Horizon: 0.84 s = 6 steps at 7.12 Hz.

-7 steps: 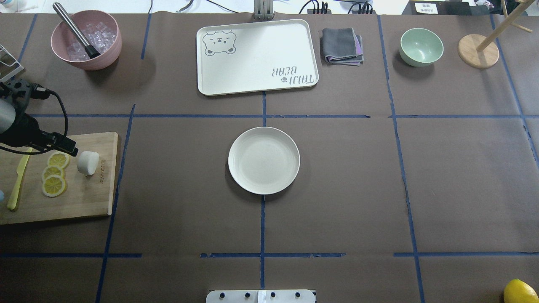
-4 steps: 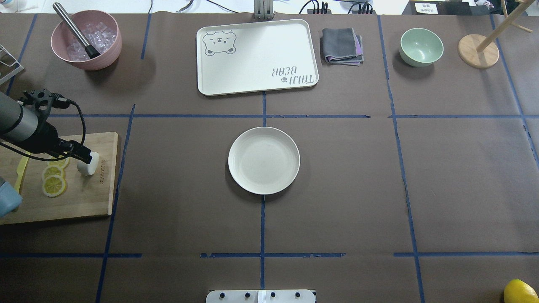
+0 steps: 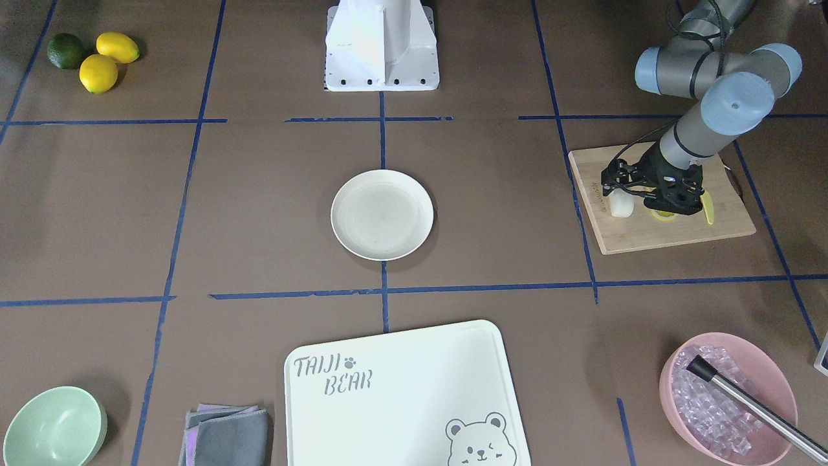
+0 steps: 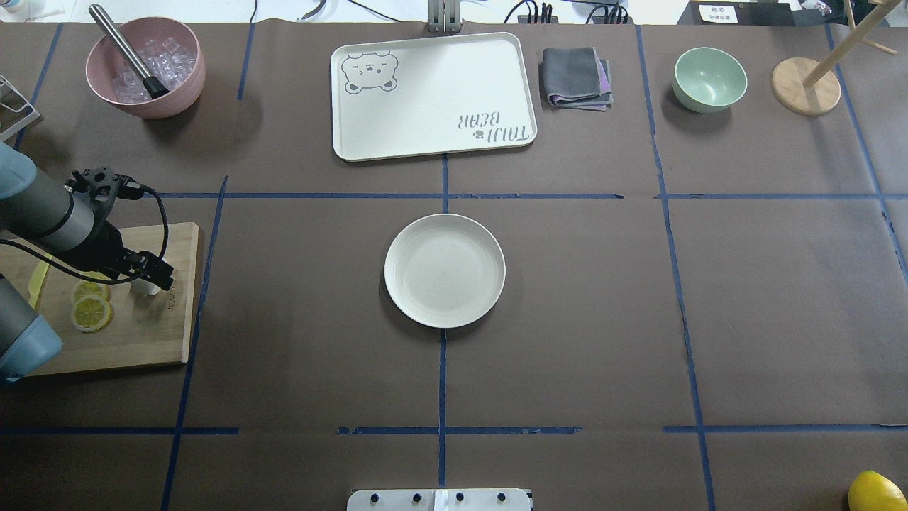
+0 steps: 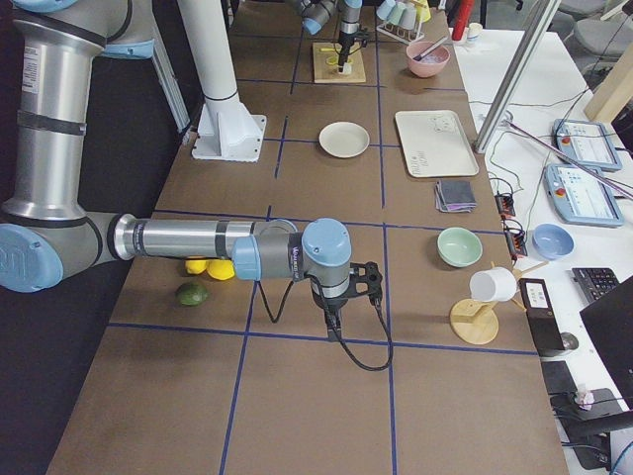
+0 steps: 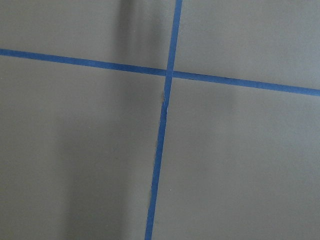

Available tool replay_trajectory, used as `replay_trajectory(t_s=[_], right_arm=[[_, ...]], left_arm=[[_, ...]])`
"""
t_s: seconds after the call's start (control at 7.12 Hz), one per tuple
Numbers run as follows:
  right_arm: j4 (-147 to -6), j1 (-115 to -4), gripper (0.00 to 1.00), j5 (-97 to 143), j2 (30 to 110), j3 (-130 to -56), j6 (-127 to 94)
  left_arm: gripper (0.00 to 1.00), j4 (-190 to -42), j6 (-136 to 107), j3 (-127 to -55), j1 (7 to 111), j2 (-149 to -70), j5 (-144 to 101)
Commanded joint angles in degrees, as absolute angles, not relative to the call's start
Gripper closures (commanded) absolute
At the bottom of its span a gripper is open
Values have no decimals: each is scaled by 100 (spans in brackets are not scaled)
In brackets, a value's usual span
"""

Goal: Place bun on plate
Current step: 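Lower the left gripper onto the white bun and grasp it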

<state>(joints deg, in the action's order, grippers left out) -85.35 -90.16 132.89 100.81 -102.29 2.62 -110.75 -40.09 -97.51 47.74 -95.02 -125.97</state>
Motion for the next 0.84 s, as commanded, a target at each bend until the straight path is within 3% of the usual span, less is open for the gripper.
replay_trajectory(t_s=[0.0,0.42,0.7], right_arm=[[-8534,-9018,0,13289,10081,-10239,264],[-8525,-9018,0,13298,10090,-10239,272],[-8508,-9018,0,13307,10081,-10239,264]], left_arm=[[47,-11066,-4043,-9747,4746,-9580,-12255],[62,-11057,-4034,-9738,4737,-9598,-12138],[63,-11057,-4043,-9773,4737,-9598,-12146]])
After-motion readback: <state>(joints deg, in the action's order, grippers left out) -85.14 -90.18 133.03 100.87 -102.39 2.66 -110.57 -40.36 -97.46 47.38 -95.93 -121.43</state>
